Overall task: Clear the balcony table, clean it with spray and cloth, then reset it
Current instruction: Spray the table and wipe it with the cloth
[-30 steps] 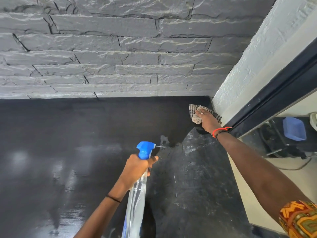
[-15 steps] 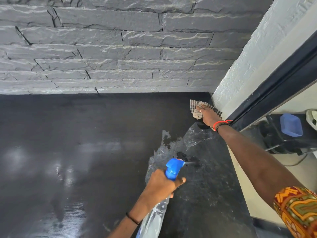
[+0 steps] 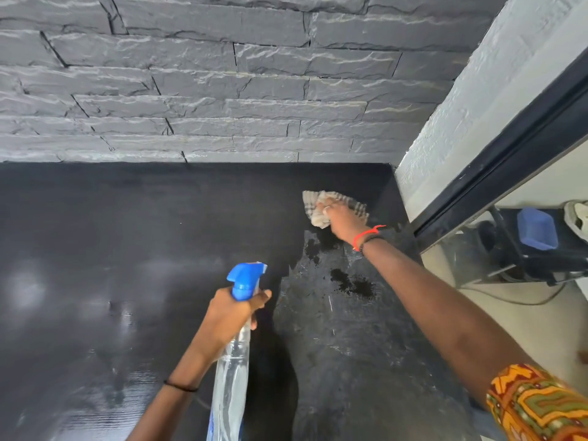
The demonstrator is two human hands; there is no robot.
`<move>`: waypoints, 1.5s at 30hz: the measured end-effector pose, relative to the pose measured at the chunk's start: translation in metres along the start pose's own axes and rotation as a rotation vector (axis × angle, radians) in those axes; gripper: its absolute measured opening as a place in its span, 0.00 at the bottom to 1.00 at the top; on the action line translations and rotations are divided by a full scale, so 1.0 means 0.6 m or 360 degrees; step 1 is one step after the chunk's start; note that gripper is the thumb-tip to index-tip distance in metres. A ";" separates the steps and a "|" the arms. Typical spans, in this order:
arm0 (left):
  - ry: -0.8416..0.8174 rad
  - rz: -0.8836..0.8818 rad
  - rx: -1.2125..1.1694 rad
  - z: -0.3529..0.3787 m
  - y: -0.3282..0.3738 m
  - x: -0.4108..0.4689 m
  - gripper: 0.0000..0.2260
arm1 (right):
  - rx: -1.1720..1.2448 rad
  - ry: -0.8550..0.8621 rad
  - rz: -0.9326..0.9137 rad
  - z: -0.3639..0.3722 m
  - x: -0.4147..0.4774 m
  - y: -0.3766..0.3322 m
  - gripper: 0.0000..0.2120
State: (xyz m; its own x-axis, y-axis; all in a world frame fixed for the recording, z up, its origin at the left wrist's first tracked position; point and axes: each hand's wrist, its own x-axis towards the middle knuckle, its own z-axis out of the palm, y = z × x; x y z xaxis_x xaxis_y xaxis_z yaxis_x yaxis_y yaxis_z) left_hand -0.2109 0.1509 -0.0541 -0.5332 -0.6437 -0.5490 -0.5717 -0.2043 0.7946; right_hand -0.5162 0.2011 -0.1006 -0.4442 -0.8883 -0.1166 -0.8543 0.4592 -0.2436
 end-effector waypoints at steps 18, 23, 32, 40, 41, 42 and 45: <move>0.0056 0.0084 -0.0138 -0.041 -0.006 -0.007 0.11 | -0.0004 -0.0002 -0.0036 0.063 -0.166 -0.030 0.30; 0.0111 0.0087 -0.0111 -0.050 -0.022 -0.020 0.11 | 0.0015 -0.0015 -0.0045 0.087 -0.108 -0.129 0.24; 0.0092 0.0103 -0.0128 -0.053 -0.016 -0.031 0.12 | -0.0025 -0.0102 -0.0371 0.130 -0.322 -0.173 0.31; 0.0077 0.0131 -0.0136 -0.058 -0.028 -0.053 0.11 | -0.0048 -0.0054 -0.0080 0.088 -0.260 -0.091 0.29; 0.0087 0.0126 -0.0135 -0.061 -0.033 -0.059 0.11 | -0.0042 -0.0039 -0.0081 0.092 -0.238 -0.105 0.28; 0.0095 0.0121 -0.0128 -0.062 -0.035 -0.061 0.11 | -0.0059 -0.0045 -0.0103 0.097 -0.220 -0.122 0.27; 0.0142 0.0108 -0.0116 -0.069 -0.046 -0.071 0.11 | 0.0012 -0.0043 -0.0162 0.117 -0.209 -0.197 0.23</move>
State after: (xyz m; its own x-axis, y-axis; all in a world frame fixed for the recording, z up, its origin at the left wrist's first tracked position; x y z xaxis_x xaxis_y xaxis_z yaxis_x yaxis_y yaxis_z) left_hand -0.1468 0.1535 -0.0423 -0.5096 -0.7204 -0.4704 -0.4876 -0.2087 0.8478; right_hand -0.3405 0.2574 -0.1245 -0.3478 -0.9302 -0.1170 -0.8925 0.3667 -0.2625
